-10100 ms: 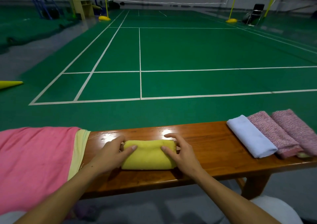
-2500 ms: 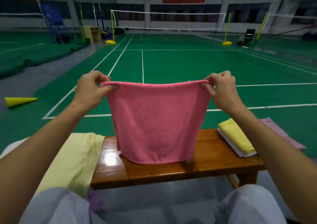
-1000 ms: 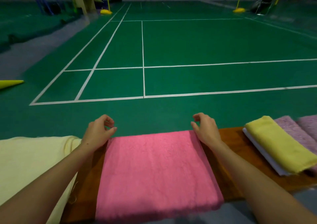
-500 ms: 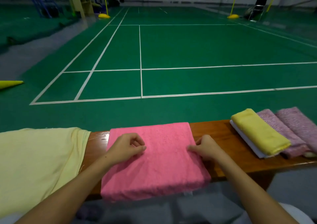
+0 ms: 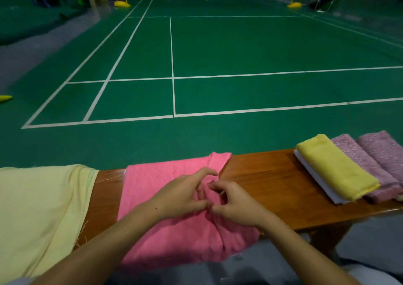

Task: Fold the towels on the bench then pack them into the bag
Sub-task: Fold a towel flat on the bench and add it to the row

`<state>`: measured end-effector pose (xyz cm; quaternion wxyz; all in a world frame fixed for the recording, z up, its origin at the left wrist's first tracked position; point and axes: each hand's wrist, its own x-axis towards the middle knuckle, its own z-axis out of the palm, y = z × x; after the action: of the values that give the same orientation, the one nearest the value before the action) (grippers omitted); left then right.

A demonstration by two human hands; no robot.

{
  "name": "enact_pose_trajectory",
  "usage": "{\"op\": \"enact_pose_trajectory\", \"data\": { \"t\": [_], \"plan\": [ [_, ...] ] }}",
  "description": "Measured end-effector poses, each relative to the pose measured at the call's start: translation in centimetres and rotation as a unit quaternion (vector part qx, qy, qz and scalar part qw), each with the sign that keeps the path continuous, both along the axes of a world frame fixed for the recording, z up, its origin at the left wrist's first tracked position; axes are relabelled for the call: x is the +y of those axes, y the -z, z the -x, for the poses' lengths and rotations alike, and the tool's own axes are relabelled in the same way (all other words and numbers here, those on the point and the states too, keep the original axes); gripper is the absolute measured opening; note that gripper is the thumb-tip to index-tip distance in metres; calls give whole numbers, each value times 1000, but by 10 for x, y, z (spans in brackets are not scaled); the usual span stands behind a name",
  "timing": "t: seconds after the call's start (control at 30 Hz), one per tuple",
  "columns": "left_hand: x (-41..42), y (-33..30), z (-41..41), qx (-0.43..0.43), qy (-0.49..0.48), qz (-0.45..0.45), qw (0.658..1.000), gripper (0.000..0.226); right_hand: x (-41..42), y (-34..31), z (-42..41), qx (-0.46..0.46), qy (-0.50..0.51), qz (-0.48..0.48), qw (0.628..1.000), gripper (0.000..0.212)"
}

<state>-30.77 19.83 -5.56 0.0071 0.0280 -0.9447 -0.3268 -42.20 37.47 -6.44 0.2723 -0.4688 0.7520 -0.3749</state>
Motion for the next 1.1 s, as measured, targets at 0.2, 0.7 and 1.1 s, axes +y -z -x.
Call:
{"op": "enact_pose_trajectory", "data": {
  "t": [0.2, 0.7, 1.1],
  "plan": [
    [-14, 10, 3, -36, 0, 55, 998, 28, 11, 0, 6, -98, 14, 6, 995, 43],
    [-31, -4, -12, -1, -47, -62, 997, 14, 77, -11, 13, -233, 0, -95, 968, 7],
    [-28, -22, -39, -16, -46, -287, 957, 32, 26, 2, 24, -94, 125, 66, 986, 12]
  ]
}}
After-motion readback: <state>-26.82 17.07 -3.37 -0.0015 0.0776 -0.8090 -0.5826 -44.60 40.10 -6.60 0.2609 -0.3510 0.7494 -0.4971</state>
